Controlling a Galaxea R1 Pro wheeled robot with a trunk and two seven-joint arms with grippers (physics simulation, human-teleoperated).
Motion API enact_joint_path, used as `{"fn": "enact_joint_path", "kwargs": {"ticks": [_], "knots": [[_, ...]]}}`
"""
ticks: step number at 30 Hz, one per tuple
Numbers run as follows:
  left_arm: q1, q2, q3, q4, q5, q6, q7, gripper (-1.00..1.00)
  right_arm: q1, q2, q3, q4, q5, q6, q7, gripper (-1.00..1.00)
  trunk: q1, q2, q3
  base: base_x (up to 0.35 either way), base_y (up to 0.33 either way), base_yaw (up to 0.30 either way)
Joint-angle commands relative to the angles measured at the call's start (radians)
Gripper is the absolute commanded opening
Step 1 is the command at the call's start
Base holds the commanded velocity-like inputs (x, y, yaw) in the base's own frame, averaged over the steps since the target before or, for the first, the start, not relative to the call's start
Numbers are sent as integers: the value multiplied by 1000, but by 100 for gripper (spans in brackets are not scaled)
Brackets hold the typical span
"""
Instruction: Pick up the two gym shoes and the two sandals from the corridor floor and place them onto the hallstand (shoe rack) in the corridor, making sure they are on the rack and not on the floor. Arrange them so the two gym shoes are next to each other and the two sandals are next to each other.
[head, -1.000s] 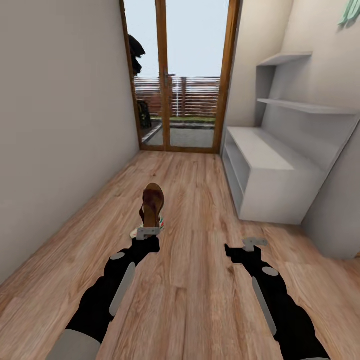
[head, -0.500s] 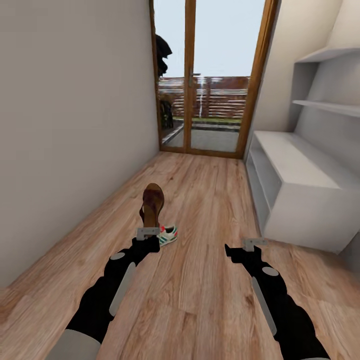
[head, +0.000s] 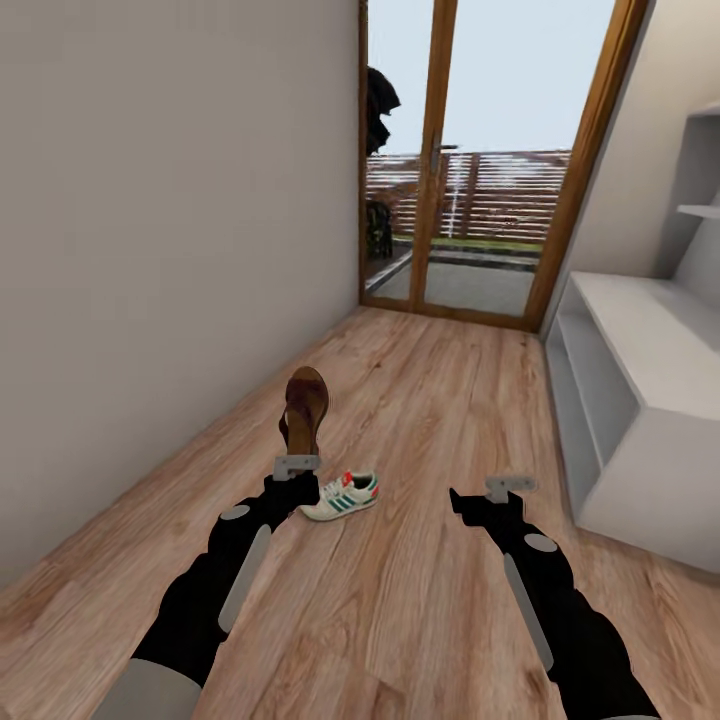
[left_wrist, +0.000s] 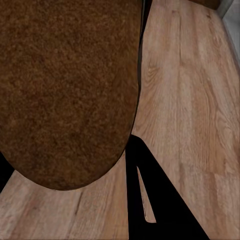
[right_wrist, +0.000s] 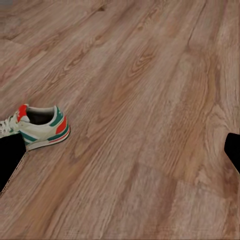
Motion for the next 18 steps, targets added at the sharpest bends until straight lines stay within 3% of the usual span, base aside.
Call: {"fn": "enact_joint_path", "kwargs": {"ticks": [1,7,18], "knots": [[-1,0,1,-1,3,5,-2,-100,0,0,0,-2,1,5,0,100,0,0,-1,268,-189,296],[-1,0,1,-1,3,4,-2,-100,0,0,1,-2,1,5,0,100,0,0,-1,245,-203,225],[-1,0,1,-1,3,4,-2,-100,0,0,1,-2,1,5,0,100,0,0,-1,216,-226,22]]}}
